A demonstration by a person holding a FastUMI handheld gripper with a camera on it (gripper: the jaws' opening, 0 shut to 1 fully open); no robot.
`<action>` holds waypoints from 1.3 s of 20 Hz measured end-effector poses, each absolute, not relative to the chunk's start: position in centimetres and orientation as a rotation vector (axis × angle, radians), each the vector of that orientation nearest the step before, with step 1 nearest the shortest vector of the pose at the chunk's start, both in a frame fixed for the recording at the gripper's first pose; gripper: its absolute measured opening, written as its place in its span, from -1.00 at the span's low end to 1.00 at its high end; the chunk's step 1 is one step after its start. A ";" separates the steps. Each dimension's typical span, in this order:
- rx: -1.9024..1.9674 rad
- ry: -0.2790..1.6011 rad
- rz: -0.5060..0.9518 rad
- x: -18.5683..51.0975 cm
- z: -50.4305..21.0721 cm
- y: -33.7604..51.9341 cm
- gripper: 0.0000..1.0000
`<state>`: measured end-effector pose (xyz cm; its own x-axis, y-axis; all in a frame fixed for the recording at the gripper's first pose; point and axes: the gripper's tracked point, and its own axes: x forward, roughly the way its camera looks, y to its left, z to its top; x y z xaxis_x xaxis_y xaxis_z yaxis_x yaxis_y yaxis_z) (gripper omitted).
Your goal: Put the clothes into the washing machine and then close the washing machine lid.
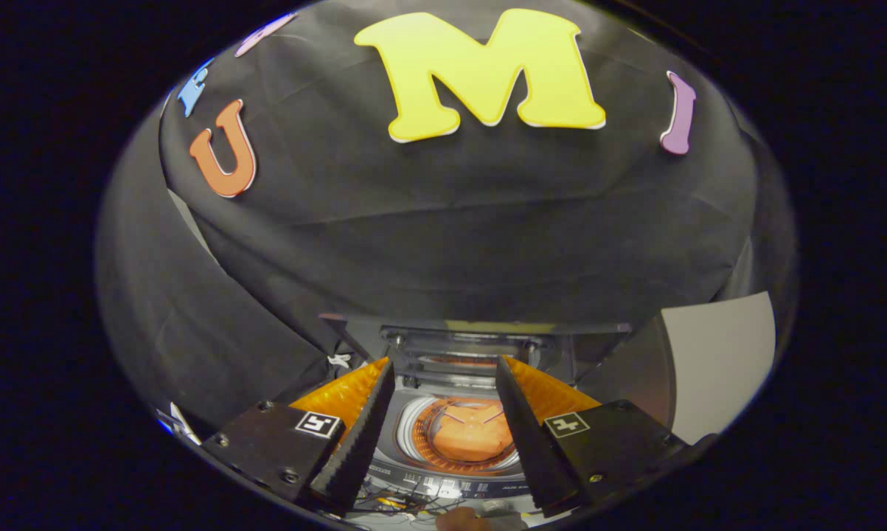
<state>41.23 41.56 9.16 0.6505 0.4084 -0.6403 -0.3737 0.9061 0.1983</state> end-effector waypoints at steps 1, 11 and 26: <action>0.049 0.733 0.444 41.6 9.5 41.6 0.73; 0.087 0.755 0.441 47.4 8.1 43.4 0.72; 0.056 0.792 0.393 53.4 1.7 45.0 0.72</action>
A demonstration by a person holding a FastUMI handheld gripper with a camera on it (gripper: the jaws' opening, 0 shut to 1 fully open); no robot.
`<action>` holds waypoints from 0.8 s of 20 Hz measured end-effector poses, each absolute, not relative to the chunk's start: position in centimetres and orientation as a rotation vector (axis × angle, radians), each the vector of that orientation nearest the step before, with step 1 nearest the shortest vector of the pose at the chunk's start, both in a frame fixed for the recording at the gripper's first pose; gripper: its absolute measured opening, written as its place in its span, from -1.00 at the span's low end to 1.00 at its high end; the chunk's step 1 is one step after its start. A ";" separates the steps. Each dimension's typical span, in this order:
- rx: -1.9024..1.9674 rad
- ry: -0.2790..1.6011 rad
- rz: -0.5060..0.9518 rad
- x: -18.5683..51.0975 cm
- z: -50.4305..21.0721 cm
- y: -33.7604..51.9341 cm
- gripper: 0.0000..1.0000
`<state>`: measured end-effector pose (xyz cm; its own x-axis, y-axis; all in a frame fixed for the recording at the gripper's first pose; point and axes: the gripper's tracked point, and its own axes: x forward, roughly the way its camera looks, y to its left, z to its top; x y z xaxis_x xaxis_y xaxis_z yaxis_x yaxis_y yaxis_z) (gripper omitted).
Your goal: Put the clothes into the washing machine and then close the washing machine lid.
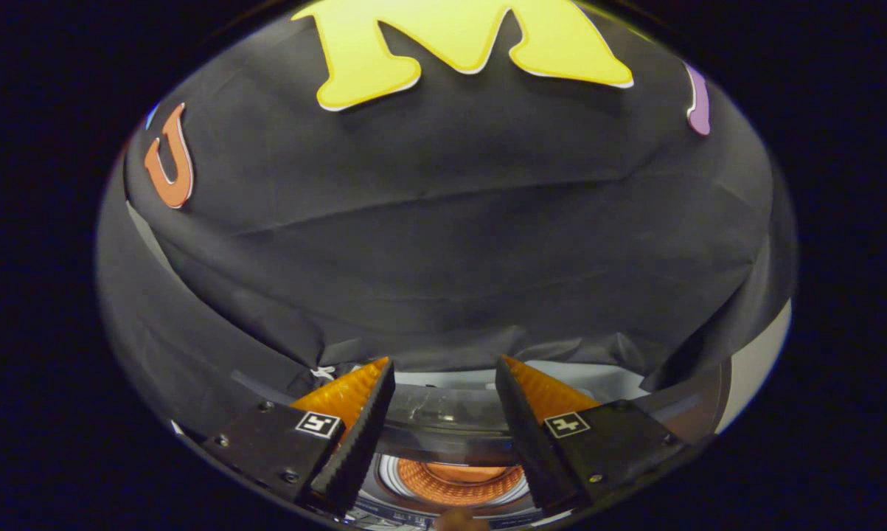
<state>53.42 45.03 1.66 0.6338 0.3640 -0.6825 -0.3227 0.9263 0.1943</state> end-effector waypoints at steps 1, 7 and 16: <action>0.046 0.784 0.395 53.3 1.7 45.0 0.73; 0.035 0.741 0.420 52.1 1.7 44.7 0.74; 0.039 0.646 0.422 49.4 1.6 44.1 0.75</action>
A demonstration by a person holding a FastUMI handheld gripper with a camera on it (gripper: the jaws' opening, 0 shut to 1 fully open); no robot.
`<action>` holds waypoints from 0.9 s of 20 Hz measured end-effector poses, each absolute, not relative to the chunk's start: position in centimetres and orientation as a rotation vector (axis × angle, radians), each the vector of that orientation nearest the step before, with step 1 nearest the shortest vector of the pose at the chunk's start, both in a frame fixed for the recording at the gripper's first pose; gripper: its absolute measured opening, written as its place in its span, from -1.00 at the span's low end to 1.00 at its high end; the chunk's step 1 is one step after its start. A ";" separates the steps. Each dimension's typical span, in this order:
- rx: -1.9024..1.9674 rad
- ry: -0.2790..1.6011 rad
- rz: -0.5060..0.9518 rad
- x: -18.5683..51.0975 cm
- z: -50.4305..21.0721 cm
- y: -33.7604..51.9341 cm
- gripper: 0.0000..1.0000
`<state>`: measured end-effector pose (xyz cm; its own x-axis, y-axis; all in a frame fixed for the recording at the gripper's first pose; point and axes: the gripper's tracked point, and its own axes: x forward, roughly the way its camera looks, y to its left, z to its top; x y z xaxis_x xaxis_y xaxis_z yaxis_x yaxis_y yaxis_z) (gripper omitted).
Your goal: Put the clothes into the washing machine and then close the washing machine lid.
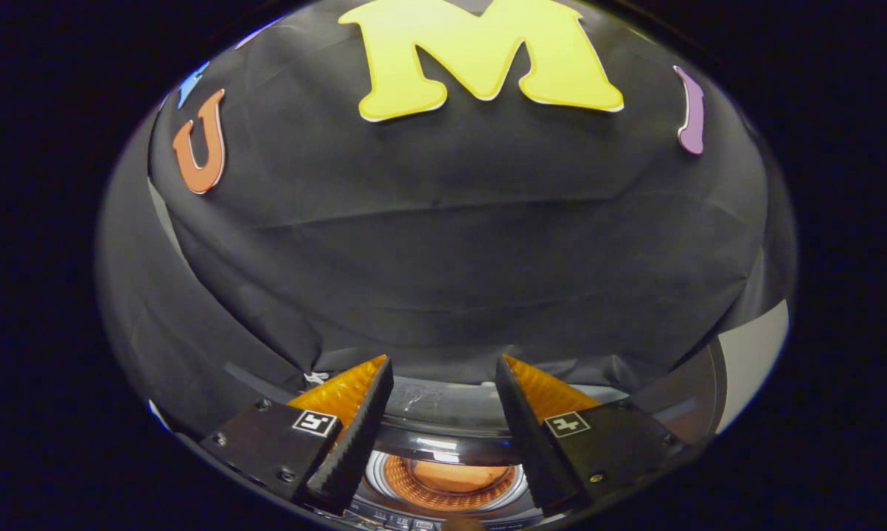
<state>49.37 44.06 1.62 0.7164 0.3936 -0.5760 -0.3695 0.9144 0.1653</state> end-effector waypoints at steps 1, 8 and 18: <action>0.040 0.637 0.422 49.1 1.6 44.0 0.75; 0.040 0.582 0.426 47.4 1.4 43.6 0.75; 0.046 0.516 0.424 45.0 0.9 43.2 0.75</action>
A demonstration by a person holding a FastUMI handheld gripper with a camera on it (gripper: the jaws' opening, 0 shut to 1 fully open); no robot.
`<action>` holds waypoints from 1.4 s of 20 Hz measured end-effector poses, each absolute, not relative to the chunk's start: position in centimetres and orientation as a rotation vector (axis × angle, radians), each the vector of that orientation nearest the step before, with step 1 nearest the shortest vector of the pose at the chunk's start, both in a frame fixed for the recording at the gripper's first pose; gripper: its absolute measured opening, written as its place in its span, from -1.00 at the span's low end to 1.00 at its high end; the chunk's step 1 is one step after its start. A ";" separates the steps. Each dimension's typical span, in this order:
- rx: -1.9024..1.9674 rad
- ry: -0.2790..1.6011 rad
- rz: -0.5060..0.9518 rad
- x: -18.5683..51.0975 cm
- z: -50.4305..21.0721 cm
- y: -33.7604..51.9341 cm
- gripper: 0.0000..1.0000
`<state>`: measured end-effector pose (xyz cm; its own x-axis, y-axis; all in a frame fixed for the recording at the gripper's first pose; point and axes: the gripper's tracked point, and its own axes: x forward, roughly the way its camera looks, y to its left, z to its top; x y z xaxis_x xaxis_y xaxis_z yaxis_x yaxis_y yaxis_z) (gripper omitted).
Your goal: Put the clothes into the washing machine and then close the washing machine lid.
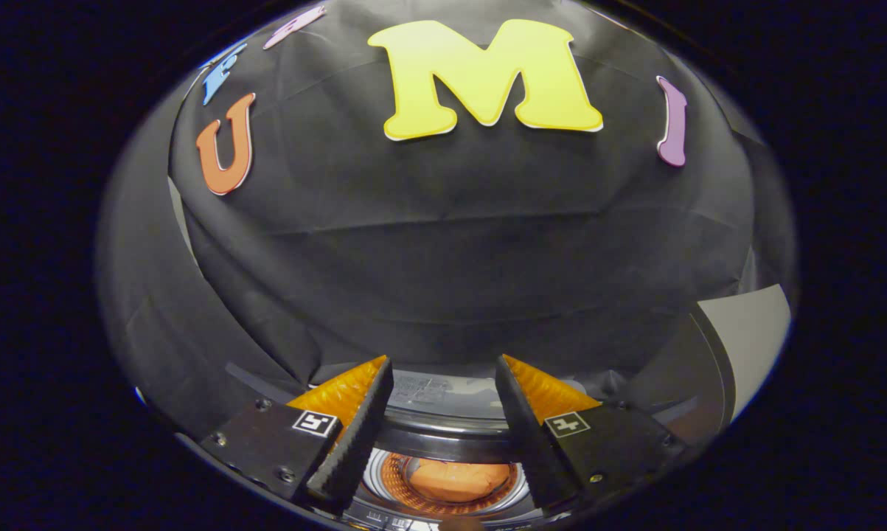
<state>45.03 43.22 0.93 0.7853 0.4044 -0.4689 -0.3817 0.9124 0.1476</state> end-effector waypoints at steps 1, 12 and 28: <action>0.045 0.512 0.426 44.8 0.8 43.2 0.75; 0.055 0.472 0.421 41.9 -0.6 42.5 0.77; -0.071 0.580 0.408 37.2 -8.5 40.1 0.78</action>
<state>37.19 40.09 -8.46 0.7589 0.3542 -0.5464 -0.3939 0.9179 0.0479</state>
